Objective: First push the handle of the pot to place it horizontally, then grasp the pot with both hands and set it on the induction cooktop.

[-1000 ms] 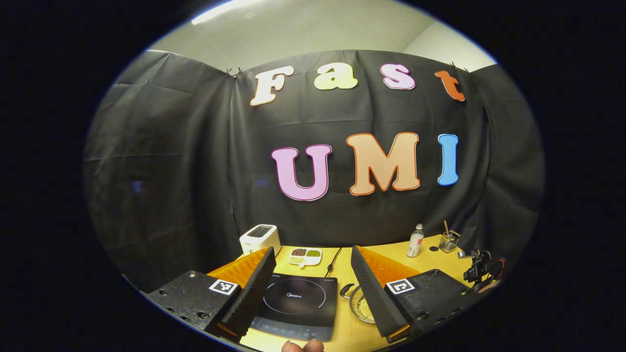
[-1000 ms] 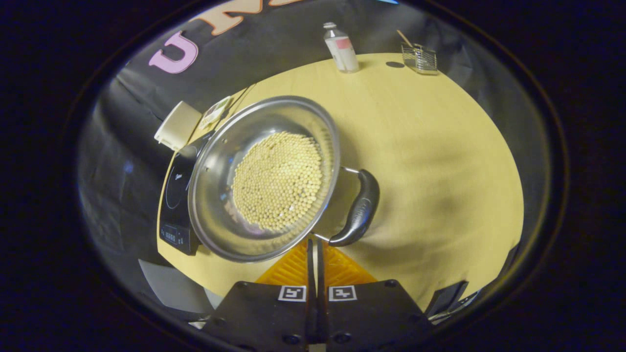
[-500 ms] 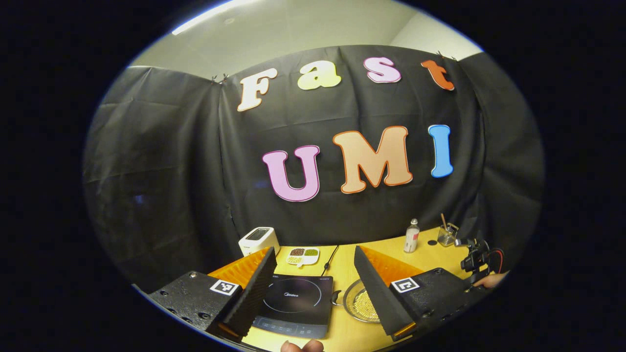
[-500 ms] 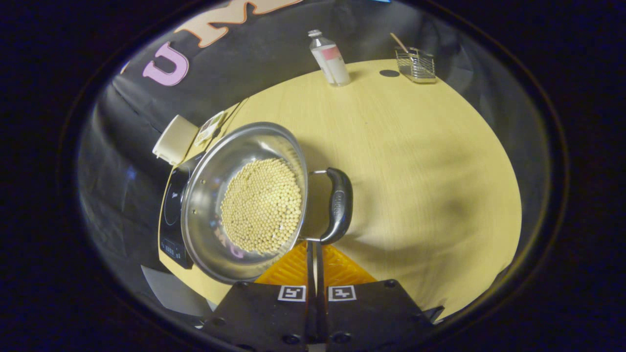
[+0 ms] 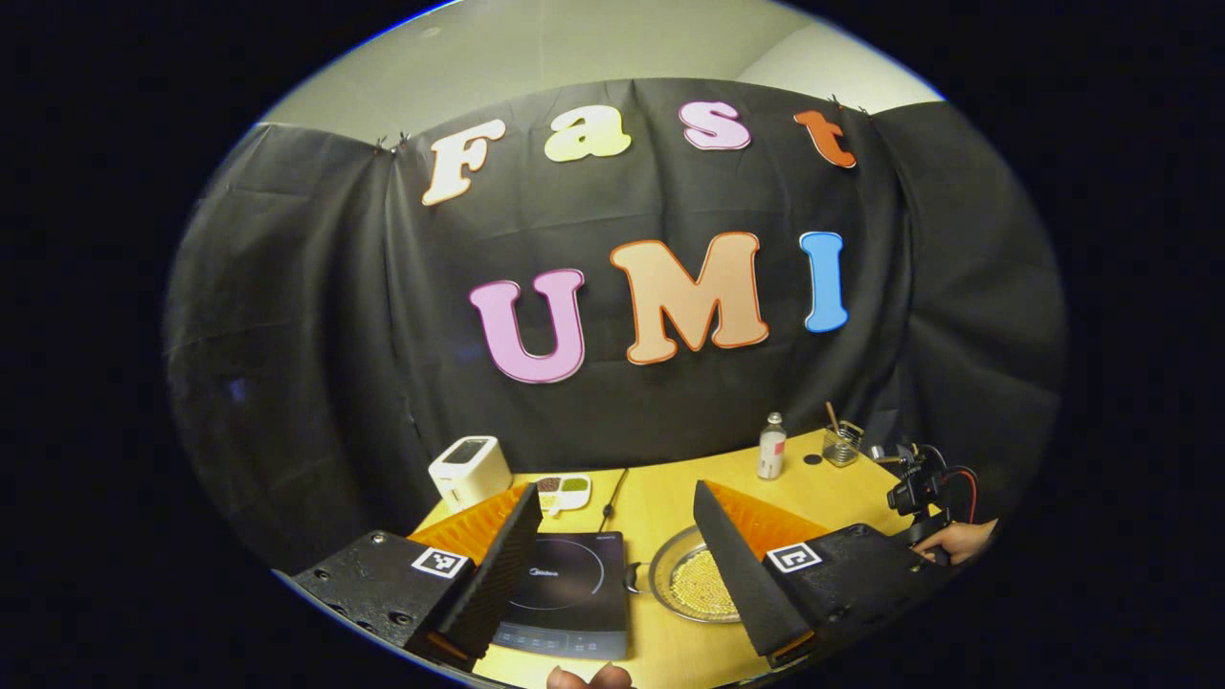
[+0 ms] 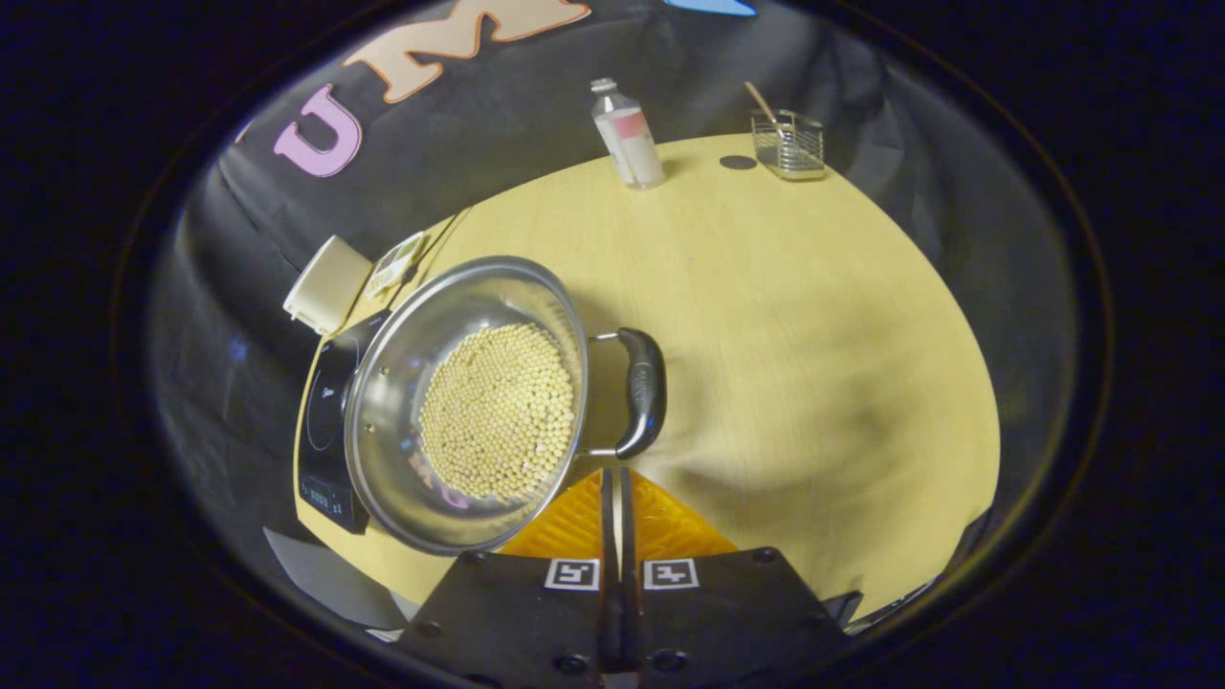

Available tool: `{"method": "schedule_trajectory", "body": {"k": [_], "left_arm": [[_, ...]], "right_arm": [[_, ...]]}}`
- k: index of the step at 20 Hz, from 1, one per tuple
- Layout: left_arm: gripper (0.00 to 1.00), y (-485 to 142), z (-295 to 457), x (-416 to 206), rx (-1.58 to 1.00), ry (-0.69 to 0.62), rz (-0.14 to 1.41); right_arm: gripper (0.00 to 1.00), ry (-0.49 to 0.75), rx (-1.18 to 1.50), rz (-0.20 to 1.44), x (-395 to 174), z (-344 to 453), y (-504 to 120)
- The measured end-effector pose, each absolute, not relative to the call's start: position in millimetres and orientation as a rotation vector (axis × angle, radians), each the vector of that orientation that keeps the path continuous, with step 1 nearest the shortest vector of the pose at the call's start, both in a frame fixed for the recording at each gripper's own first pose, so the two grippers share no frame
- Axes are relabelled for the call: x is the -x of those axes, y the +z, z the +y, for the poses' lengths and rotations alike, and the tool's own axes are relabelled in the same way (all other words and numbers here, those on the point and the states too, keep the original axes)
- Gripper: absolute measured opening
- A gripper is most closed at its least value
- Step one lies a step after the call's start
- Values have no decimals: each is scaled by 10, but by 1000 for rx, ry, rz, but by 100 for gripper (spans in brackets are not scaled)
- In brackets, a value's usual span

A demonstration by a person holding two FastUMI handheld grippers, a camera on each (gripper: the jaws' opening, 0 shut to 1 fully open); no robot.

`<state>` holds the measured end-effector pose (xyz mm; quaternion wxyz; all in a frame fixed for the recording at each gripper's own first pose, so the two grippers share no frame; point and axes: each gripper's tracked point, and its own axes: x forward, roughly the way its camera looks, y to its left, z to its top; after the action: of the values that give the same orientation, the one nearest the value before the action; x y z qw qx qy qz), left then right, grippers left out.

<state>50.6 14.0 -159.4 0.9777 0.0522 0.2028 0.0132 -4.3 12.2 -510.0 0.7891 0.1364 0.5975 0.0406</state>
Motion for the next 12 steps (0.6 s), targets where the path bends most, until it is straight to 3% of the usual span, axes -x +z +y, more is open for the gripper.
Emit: {"method": "schedule_trajectory", "body": {"k": [10, 12], "left_arm": [[98, -2436, 513, -432, 83, -117, 595], [95, -2614, 544, -435, 118, -141, 635]], "right_arm": [[0, -122, -269, 1169, 97, 129, -4670], [21, -155, -270, 1147, 72, 172, -4616]]}}
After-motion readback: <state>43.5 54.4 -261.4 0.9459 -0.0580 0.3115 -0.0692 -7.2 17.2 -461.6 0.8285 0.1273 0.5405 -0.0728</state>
